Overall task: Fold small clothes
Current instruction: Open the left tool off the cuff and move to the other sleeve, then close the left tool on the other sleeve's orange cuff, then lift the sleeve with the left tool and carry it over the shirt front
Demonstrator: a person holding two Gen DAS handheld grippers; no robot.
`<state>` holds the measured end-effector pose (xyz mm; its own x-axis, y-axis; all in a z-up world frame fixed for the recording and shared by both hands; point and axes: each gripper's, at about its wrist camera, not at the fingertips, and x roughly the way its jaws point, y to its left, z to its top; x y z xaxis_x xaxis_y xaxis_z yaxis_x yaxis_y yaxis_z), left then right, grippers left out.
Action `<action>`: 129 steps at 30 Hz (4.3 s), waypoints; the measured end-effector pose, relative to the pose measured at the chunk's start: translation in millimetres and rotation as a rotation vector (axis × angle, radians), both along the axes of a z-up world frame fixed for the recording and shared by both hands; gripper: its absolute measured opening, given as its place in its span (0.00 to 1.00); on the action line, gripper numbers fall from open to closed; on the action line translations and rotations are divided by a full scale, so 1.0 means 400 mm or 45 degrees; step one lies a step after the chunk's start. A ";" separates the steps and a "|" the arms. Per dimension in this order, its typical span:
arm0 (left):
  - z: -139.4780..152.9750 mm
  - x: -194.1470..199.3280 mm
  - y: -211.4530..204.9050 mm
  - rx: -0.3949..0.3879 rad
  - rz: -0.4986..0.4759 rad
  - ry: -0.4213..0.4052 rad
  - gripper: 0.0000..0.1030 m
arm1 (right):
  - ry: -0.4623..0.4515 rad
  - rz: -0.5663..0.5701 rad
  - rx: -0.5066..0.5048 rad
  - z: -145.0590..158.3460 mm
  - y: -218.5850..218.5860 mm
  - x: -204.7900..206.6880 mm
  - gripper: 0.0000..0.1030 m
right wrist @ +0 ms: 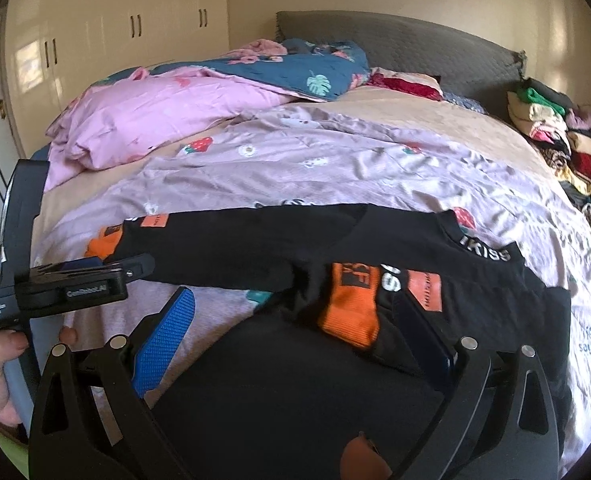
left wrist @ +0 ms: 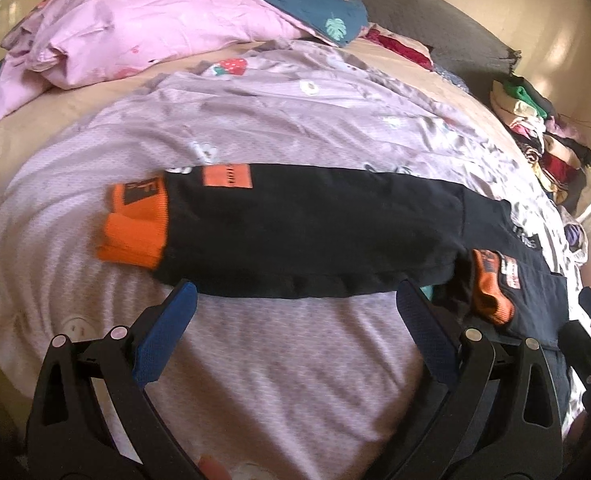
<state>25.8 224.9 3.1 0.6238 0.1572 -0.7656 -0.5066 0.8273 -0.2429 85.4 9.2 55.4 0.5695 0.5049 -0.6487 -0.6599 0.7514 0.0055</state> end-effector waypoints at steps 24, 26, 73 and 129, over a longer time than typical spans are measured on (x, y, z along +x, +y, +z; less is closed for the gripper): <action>-0.086 -0.054 0.168 -0.066 0.226 0.034 0.91 | 0.022 0.090 -0.081 -0.038 0.124 -0.048 0.96; -0.094 -0.054 0.182 -0.076 0.251 0.018 0.91 | 0.033 0.079 -0.082 -0.047 0.117 -0.045 0.96; 0.265 0.045 -0.094 0.005 -0.038 -0.445 0.07 | 0.104 -0.492 0.163 -0.054 -0.419 0.132 0.96; 0.057 0.343 -0.701 -0.205 -0.901 -0.211 0.09 | 0.130 -1.003 0.308 -0.053 -0.817 0.195 0.96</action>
